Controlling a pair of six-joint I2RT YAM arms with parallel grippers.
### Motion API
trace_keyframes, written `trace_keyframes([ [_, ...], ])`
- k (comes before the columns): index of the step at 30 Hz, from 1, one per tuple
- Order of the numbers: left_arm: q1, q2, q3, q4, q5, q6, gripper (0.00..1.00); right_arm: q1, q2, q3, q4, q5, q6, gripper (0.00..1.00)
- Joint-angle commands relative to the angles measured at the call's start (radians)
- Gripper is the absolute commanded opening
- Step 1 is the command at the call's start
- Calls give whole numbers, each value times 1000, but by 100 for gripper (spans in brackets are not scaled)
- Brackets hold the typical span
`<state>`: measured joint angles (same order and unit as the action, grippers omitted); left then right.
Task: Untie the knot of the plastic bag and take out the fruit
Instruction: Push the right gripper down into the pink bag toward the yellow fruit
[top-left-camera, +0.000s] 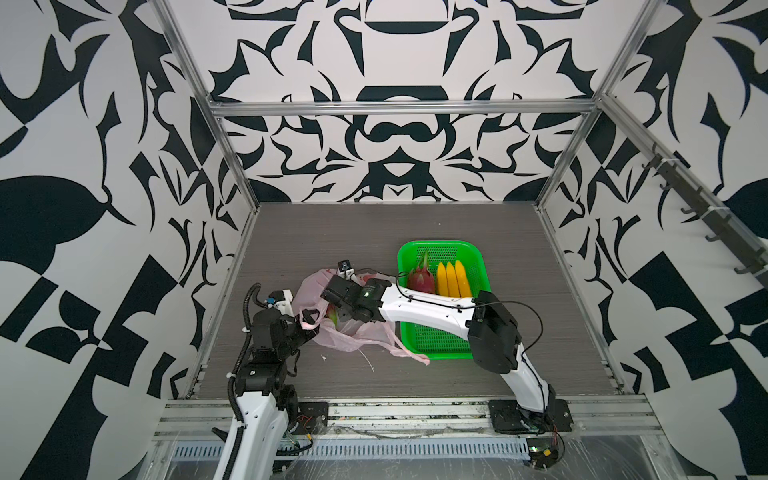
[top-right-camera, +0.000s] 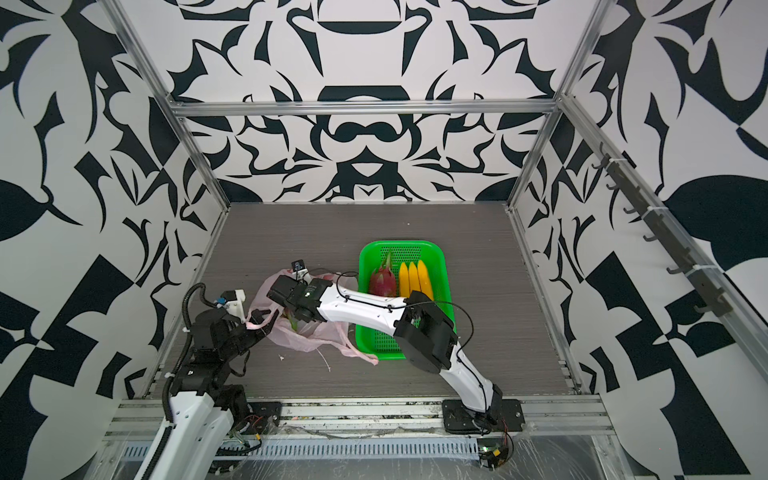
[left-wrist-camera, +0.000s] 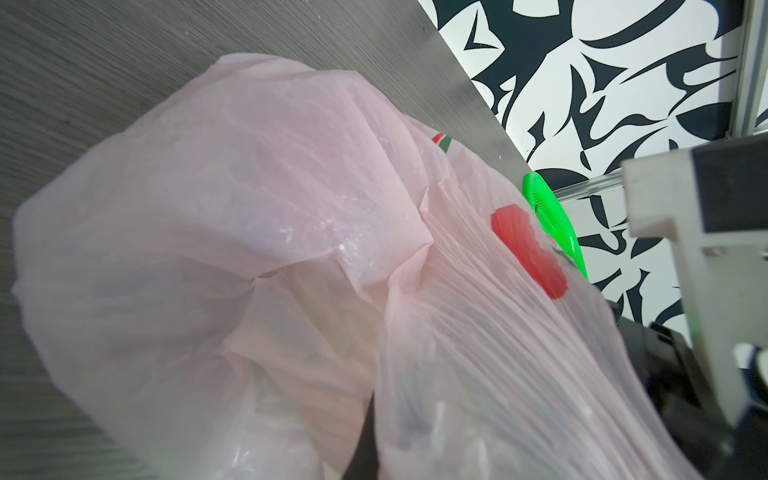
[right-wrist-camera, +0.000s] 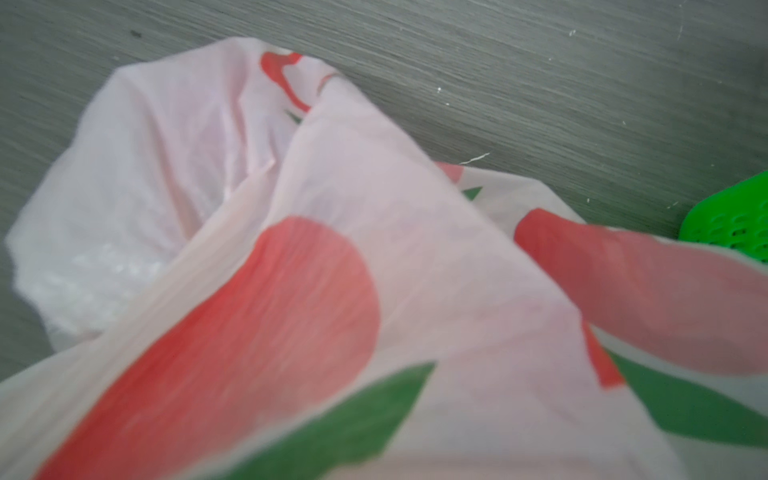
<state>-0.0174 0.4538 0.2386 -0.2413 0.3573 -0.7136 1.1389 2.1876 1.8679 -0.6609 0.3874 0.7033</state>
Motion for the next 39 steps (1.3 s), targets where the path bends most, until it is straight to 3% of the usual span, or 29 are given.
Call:
trace_keyframes([
  [1,2,-5,-12,-26,8,6,0,-17,8,34,17,20,10,61],
  [22,1,-4,-10,-50,34,16,0,-55,-21,-83,218,83,233,70],
  [39,2,1,-10,-55,58,28,0,-78,-3,-105,337,76,300,76],
])
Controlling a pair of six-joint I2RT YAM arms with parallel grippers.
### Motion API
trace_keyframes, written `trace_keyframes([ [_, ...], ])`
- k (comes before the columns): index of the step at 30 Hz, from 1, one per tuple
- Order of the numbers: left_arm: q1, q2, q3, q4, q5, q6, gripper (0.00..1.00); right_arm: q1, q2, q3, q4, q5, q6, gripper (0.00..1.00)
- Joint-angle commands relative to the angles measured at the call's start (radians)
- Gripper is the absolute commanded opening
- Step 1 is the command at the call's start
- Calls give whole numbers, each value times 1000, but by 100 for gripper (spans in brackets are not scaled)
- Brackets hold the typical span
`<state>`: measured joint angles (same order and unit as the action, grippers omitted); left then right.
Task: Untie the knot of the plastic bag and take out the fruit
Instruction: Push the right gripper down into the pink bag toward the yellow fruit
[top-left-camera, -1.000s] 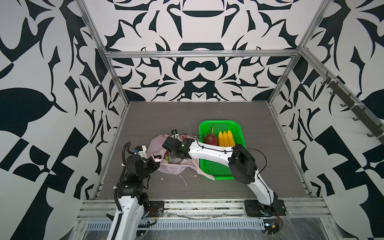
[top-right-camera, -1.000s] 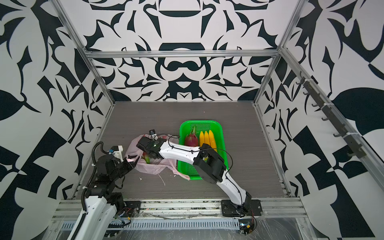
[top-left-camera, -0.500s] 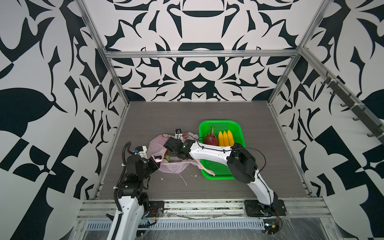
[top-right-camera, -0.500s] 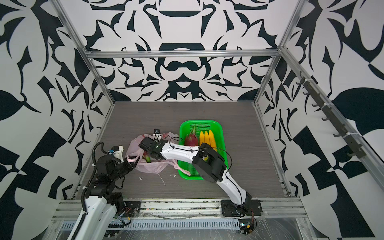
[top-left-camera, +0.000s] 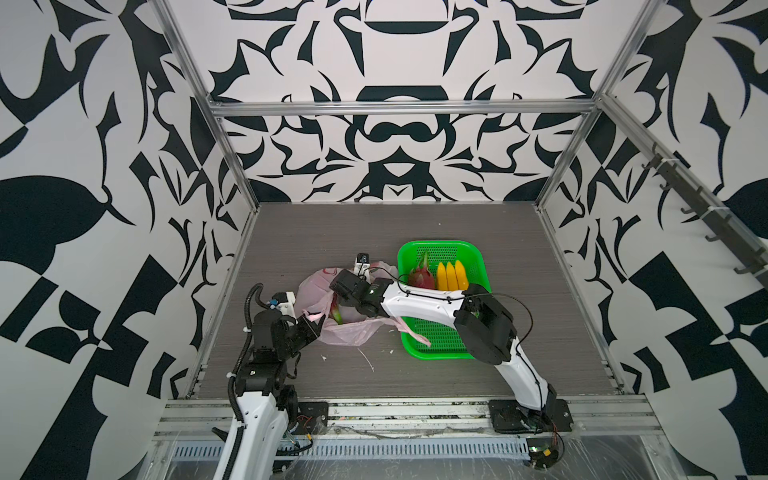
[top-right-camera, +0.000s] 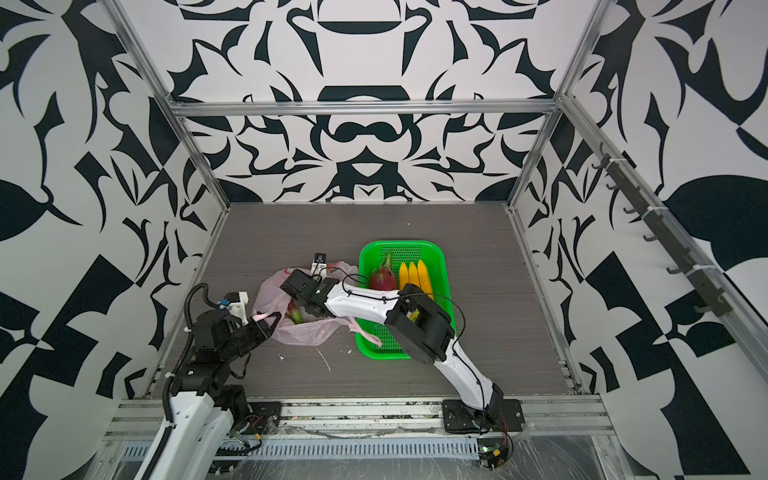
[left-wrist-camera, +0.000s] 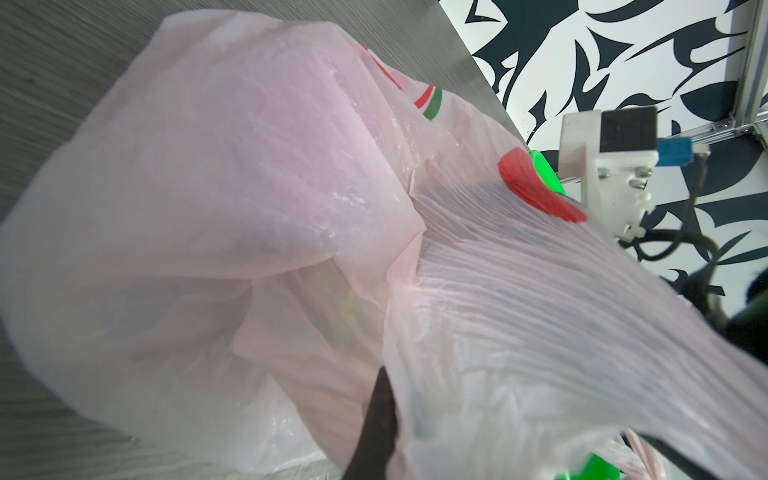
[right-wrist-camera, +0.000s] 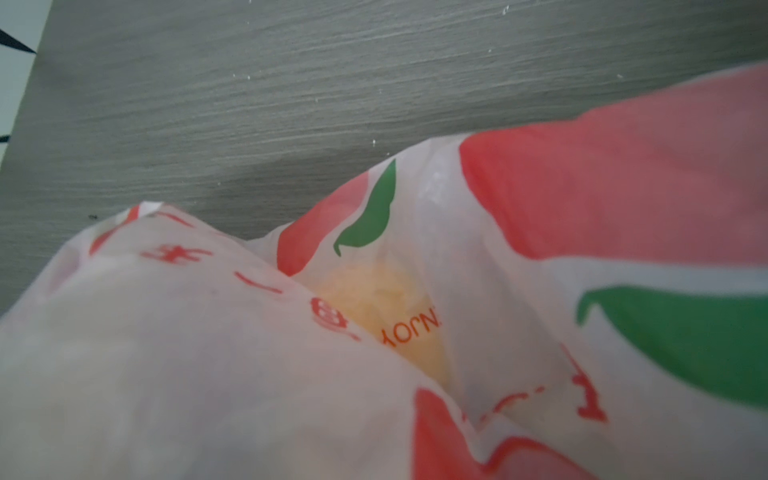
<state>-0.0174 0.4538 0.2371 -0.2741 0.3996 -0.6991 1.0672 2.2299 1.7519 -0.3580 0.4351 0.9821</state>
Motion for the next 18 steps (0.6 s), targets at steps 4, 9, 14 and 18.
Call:
trace_keyframes([
  [4,1,4,-9,-19,17,16,0,-16,-16,45,29,2,22,78],
  [9,1,11,-9,-14,22,18,0,-19,9,76,27,4,27,78],
  [14,2,16,-9,-12,23,19,0,-26,42,115,17,2,37,78],
  [18,1,14,-8,-14,23,19,0,-27,75,161,-8,0,39,78],
])
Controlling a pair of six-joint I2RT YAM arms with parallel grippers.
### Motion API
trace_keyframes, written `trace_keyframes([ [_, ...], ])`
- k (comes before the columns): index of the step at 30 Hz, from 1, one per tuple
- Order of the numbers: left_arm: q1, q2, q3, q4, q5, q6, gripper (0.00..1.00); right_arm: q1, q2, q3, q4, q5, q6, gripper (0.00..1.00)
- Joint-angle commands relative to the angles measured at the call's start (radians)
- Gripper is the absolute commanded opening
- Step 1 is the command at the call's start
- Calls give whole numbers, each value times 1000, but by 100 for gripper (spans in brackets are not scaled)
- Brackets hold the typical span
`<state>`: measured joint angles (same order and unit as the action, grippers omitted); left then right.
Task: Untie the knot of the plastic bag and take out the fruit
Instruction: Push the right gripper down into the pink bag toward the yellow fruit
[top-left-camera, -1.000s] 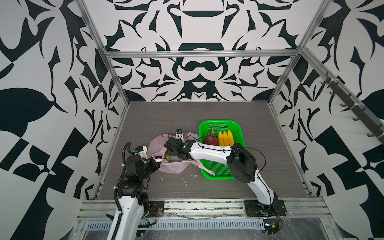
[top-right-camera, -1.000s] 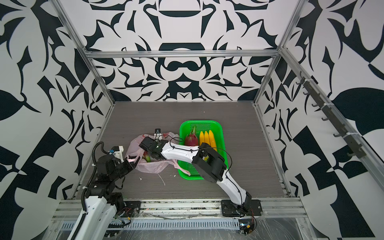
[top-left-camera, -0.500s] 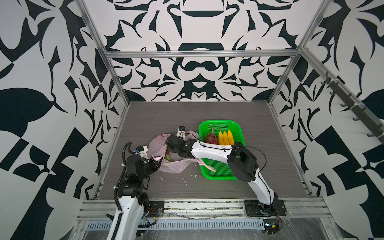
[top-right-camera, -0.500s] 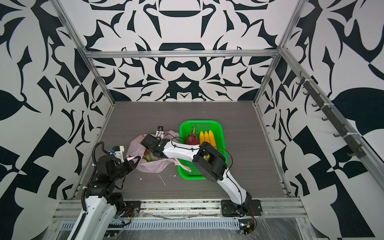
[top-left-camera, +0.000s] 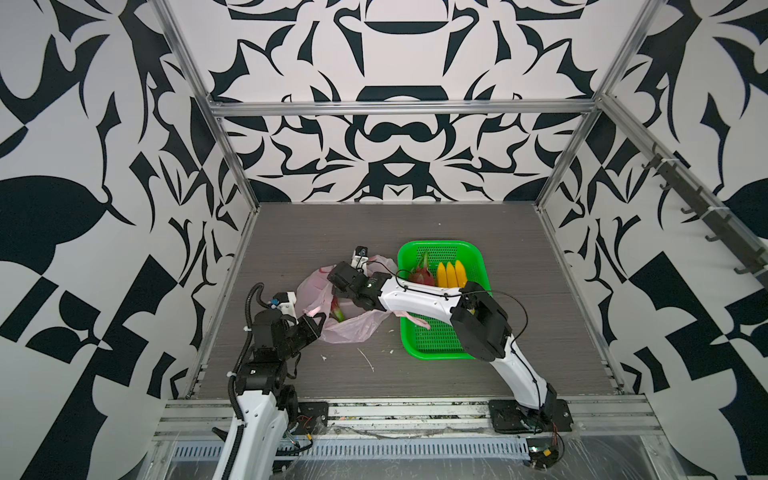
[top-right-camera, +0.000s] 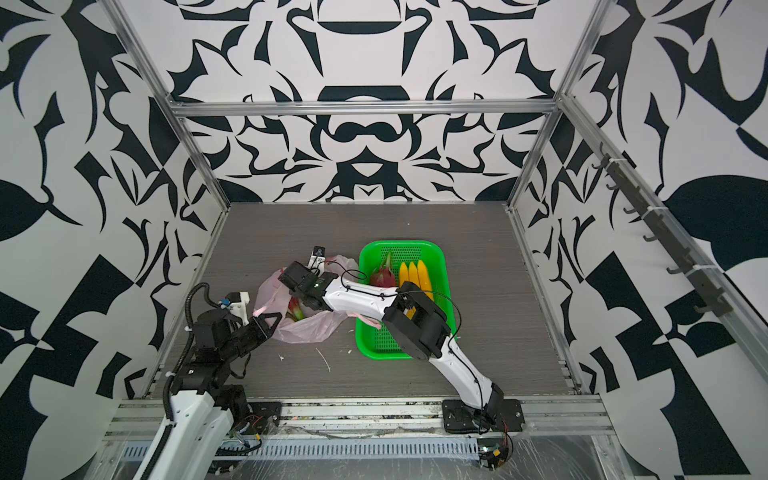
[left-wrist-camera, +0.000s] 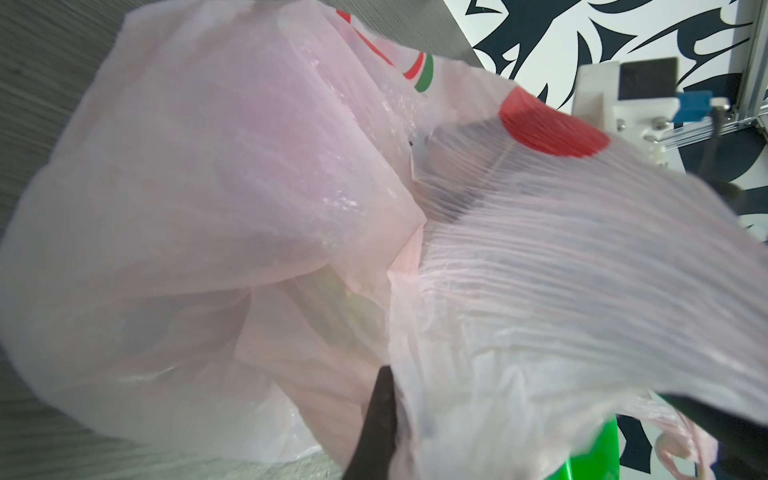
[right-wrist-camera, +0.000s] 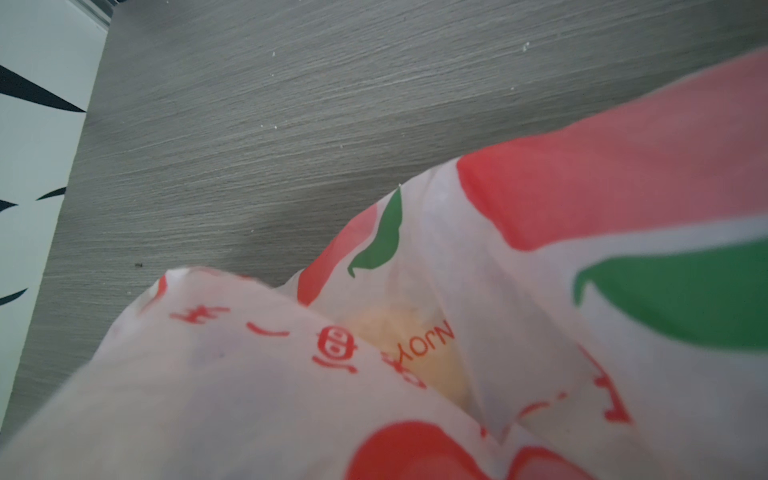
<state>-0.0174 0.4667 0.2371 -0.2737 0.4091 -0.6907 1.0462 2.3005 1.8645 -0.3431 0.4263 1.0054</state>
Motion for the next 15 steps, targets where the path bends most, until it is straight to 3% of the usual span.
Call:
trace_keyframes([
  [1,2,0,-9,-16,13,11,0,-6,11,55,-27,9,16,78],
  [15,1,7,-9,-9,17,11,0,-8,45,78,-62,-18,18,71],
])
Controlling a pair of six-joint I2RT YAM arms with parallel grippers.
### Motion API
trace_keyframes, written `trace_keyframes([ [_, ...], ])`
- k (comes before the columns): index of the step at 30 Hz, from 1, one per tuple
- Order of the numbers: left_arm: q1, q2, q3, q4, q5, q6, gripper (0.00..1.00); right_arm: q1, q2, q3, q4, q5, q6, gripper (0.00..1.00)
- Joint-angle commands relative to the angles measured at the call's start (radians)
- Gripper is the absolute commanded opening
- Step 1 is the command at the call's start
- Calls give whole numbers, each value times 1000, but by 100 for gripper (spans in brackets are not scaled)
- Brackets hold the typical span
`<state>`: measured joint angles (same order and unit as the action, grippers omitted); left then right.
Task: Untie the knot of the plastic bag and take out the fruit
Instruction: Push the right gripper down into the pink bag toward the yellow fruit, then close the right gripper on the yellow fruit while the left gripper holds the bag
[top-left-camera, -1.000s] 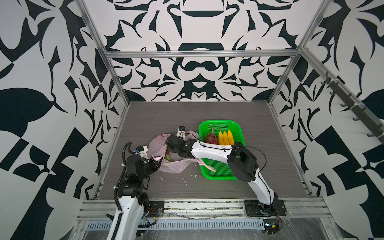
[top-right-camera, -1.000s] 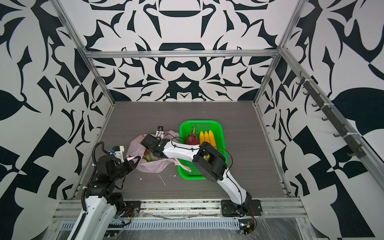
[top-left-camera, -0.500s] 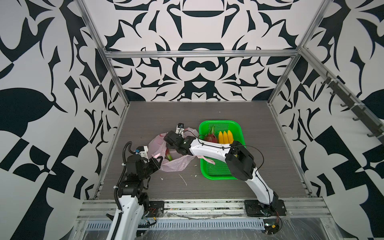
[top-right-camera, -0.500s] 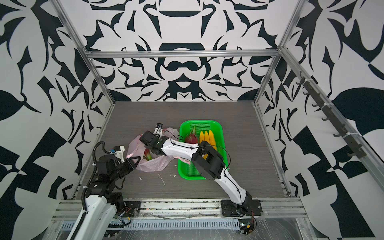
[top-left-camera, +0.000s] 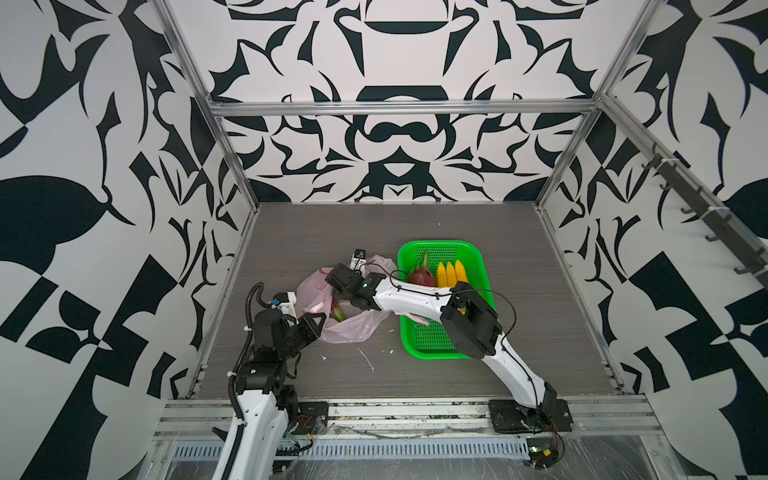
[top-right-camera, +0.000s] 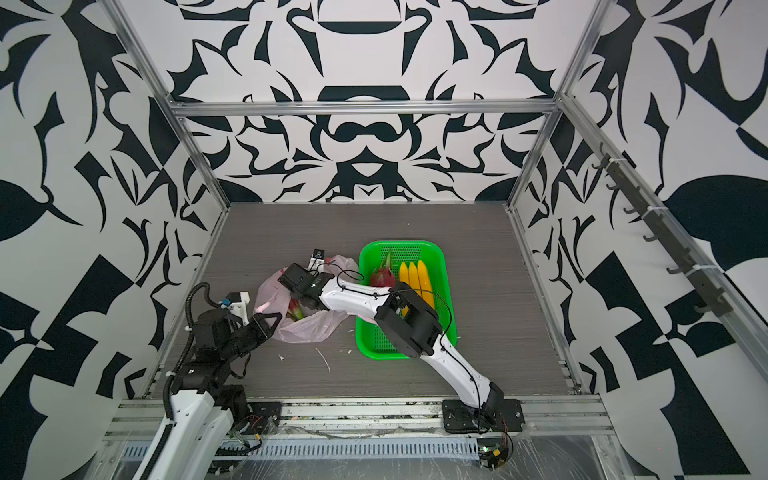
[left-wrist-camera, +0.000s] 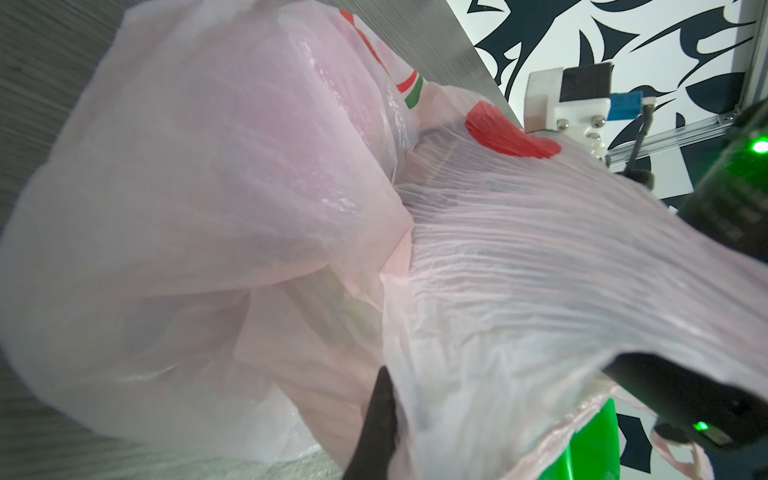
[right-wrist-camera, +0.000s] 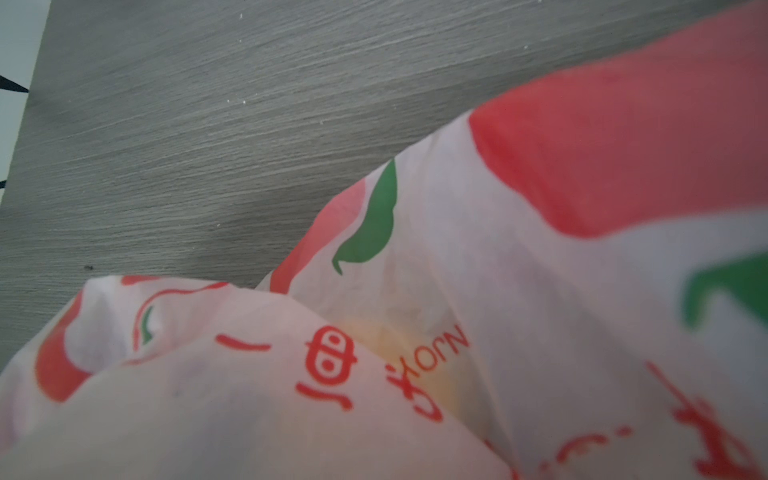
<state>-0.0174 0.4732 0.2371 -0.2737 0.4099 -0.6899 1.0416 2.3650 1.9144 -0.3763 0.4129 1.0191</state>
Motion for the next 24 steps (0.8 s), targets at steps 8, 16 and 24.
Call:
trace_keyframes([
  [8,1,1,-9,-9,12,9,0,-3,-39,2,-24,-9,-2,54],
  [16,2,1,-4,-19,-2,3,0,-3,-92,-50,3,-13,-28,45],
  [24,2,3,4,-13,-10,4,0,0,-139,-93,16,-7,-36,40],
])
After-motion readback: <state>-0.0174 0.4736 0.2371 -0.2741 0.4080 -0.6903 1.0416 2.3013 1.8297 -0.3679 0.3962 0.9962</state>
